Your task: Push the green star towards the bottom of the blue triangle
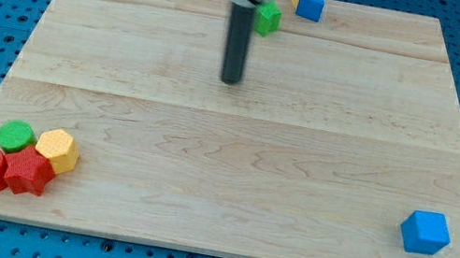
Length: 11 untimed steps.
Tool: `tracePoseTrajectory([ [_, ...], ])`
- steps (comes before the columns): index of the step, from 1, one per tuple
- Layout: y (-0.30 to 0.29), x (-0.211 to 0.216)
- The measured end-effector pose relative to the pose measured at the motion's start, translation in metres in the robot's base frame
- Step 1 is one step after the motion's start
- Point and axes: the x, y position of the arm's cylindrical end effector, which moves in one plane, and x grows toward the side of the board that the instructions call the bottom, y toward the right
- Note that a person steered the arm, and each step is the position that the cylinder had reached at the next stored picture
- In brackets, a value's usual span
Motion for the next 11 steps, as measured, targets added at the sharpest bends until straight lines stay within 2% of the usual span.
tracePoseTrajectory([
  [1,-0.043,-0.068],
  [3,0.004,-0.159],
  [5,0.050,-0.124],
  [7,0.057,-0.094],
  [9,0.105,-0.107],
  [11,0.142,-0.086],
])
